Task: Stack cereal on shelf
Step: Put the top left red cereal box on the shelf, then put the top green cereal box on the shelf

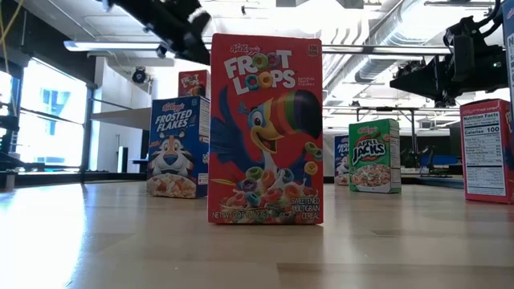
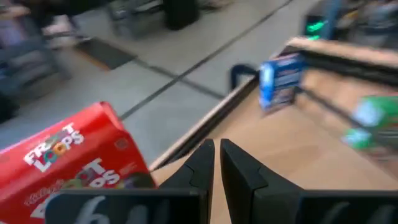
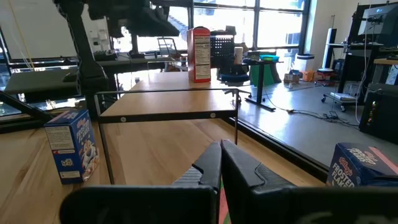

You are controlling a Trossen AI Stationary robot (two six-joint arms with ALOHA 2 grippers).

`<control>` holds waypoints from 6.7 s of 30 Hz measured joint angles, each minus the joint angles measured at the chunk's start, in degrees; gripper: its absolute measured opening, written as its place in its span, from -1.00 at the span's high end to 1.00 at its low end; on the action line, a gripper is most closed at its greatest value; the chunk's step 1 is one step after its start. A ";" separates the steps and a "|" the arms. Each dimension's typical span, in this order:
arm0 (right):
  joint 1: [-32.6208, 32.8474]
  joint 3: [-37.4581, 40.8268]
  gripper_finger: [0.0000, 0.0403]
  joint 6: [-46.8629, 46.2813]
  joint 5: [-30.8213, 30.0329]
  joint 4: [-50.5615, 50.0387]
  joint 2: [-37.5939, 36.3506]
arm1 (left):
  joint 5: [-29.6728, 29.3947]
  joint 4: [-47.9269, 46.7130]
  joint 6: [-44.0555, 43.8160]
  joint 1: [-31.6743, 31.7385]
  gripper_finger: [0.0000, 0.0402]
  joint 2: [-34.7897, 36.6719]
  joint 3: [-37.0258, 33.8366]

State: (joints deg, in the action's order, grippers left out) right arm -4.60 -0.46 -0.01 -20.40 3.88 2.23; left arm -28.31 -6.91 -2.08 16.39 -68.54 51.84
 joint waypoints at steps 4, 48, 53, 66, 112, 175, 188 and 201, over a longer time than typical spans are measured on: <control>0.00 0.01 1.00 0.00 0.00 0.00 0.01 | -6.39 -0.89 -1.28 -1.15 0.91 -4.94 0.99; 0.00 0.00 1.00 -0.01 0.00 0.00 0.00 | -19.31 -9.80 -12.18 4.20 0.91 -0.78 -4.25; -0.02 0.01 1.00 -0.02 0.00 0.02 -0.01 | -18.68 -9.28 -11.13 4.72 0.91 -0.80 -4.25; -0.01 0.01 1.00 -0.01 0.00 0.01 0.00 | -16.90 -7.23 -7.43 7.34 0.91 -0.80 -4.25; -0.02 -4.27 0.97 2.55 0.00 15.82 3.43 | 26.92 34.58 -2.13 -0.76 0.91 23.11 -35.41; 0.15 -54.57 0.13 -52.06 8.13 -52.09 78.78 | 25.65 30.60 2.99 2.35 0.91 23.48 -35.37; 0.15 -66.63 0.18 -45.70 12.66 -63.73 78.76 | 25.67 29.04 1.26 4.70 0.91 23.46 -35.37; -2.69 -101.05 0.18 -17.39 10.98 -73.96 81.46 | 26.35 29.65 1.26 4.98 0.91 23.46 -35.37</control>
State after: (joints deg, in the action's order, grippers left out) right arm -7.29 -101.51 -17.40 -9.43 -70.08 83.69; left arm -1.96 22.74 -0.82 21.37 -45.08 16.47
